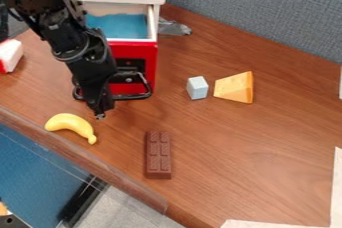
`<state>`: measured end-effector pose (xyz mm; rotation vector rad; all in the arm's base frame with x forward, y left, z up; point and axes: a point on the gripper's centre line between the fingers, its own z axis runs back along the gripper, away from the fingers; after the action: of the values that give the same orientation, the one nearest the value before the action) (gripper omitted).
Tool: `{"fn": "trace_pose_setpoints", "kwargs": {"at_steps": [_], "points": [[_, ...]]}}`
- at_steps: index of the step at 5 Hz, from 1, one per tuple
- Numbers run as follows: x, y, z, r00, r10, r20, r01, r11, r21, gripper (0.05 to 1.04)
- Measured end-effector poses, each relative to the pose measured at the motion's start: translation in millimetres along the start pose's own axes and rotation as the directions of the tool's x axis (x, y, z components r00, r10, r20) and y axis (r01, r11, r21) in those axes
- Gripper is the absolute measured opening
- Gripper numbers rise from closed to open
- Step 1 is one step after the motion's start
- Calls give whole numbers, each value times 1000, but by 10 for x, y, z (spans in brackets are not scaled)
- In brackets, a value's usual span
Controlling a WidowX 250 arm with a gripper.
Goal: Open the drawer
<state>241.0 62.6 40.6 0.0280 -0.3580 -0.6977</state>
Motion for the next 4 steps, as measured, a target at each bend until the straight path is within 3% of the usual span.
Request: {"fn": "trace_pose_setpoints", "kwargs": {"at_steps": [1, 2, 3, 4], "points": [[-11, -25, 8, 1000, -1, -1, 1, 1000, -3, 230], [-43, -34, 25, 1000, -4, -30, 3, 1000, -23, 495], [-7, 44, 104, 1000, 7, 8, -7, 1000, -7, 809], [30, 120, 298, 998, 14, 58, -15, 1000, 15, 1007]]}}
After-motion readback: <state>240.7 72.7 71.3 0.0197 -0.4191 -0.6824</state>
